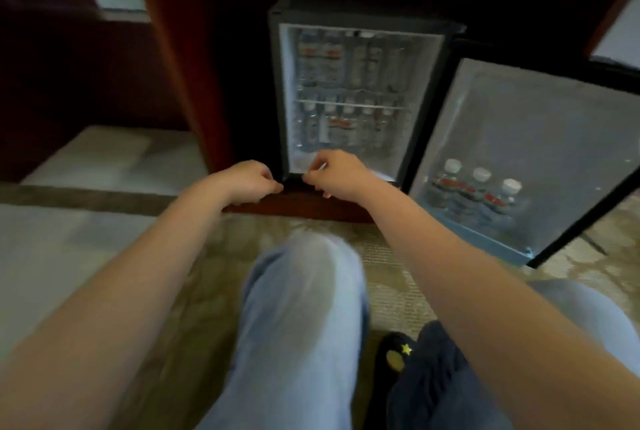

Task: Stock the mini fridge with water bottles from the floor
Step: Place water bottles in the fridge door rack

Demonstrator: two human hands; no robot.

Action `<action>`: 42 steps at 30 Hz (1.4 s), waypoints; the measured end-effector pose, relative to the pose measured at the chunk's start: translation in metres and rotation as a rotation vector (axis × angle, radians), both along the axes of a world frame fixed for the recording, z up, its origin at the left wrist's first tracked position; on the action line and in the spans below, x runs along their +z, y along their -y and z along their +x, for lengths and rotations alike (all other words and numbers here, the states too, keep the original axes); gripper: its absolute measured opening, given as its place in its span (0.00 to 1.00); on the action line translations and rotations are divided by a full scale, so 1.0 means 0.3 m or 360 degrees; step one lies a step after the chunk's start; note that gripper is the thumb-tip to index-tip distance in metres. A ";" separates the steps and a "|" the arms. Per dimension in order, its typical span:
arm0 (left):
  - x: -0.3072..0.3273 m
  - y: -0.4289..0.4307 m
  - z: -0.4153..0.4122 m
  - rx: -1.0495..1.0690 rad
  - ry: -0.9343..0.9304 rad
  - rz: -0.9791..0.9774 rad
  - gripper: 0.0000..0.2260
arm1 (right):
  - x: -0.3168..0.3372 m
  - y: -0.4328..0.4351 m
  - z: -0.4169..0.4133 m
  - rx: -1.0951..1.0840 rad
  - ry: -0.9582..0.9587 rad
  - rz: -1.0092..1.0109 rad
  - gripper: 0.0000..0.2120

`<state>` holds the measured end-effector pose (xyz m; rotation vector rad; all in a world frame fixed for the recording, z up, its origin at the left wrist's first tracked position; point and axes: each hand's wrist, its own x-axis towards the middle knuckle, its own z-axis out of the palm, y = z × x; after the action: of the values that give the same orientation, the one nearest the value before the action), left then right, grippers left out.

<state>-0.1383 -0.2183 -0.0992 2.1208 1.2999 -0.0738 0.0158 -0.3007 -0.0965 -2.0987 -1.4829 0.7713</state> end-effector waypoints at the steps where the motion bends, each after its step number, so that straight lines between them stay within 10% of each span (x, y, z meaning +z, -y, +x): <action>1: -0.010 -0.006 -0.090 0.0106 0.0030 -0.0020 0.12 | 0.008 -0.018 -0.078 0.0119 0.0059 0.0008 0.09; 17: -0.489 0.420 -1.250 0.1464 -0.0181 -0.0164 0.17 | -0.384 0.048 -1.026 0.1203 0.0129 -0.0447 0.14; 23: -0.696 0.649 -1.369 0.1454 -0.0675 -0.0480 0.27 | -0.512 0.102 -1.030 0.1156 0.0136 -0.0559 0.18; 29: -0.781 0.716 -1.363 0.1365 -0.0908 -0.0533 0.14 | -0.536 0.093 -1.016 0.1184 0.0260 -0.0553 0.18; 42: -0.533 0.511 -1.245 0.1143 -0.0589 -0.0164 0.16 | -0.496 0.098 -1.003 0.1197 0.0201 -0.0516 0.20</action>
<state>-0.5119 -0.3716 -0.2591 1.4857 2.1517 -0.2276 -0.2850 -0.3301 -0.2453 -1.7937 -2.4001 1.2229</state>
